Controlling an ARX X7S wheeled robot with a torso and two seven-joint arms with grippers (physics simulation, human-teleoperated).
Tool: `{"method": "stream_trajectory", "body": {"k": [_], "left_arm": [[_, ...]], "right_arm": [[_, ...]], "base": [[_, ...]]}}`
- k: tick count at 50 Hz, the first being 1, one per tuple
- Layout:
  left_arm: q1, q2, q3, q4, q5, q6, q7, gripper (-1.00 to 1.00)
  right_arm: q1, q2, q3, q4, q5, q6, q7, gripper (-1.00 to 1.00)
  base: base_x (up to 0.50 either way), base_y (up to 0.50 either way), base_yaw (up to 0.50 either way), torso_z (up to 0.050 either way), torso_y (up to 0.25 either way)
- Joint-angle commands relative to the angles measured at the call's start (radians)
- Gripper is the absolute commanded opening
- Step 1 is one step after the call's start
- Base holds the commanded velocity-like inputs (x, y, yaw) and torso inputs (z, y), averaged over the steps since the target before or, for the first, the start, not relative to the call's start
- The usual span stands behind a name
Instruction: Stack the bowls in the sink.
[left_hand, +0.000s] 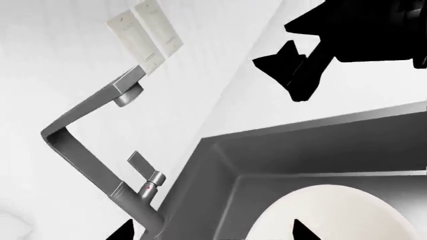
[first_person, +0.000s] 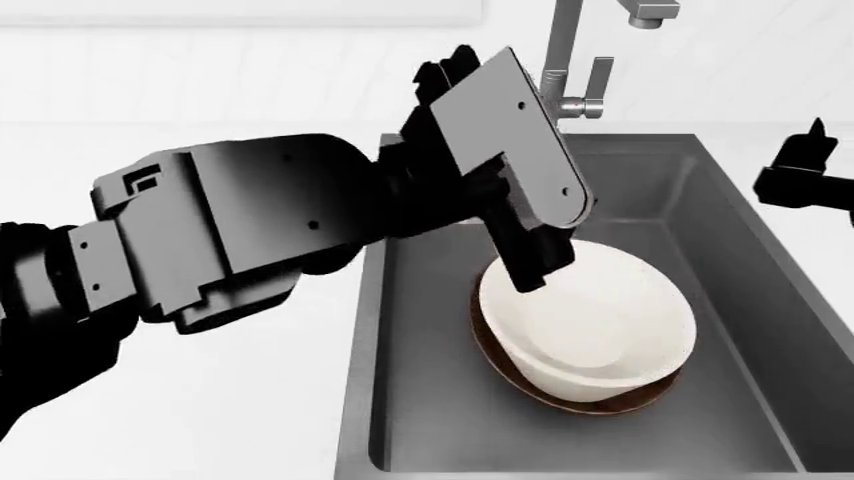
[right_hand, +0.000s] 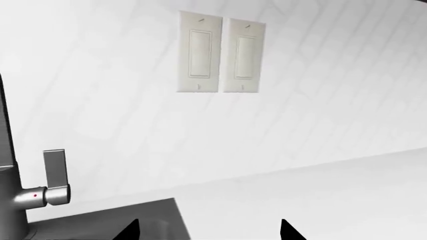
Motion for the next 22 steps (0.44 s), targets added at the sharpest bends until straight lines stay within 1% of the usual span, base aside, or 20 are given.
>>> {"method": "stream_trajectory", "body": {"k": [1,12,22], "left_arm": [[-0.027,-0.107,-0.058,0.040,-0.031,-0.017,-0.073,1.00],[-0.034,-0.206,-0.099,0.060,-0.053,-0.038,-0.150,1.00],[-0.030,-0.255,-0.123,0.060,-0.063,-0.047,-0.205,1.00]], "right_arm": [[0.018,-0.006,-0.022,0.009,-0.001,-0.001,0.001,1.00],[0.043,-0.014,-0.053,0.022,-0.005,-0.003,0.002,1.00],[0.047,-0.014,-0.061,0.021,-0.006,-0.001,0.003,1.00]], "base": [[0.00,0.00,0.00,0.000,0.000],[0.00,0.00,0.00,0.000,0.000],[0.00,0.00,0.00,0.000,0.000]]}}
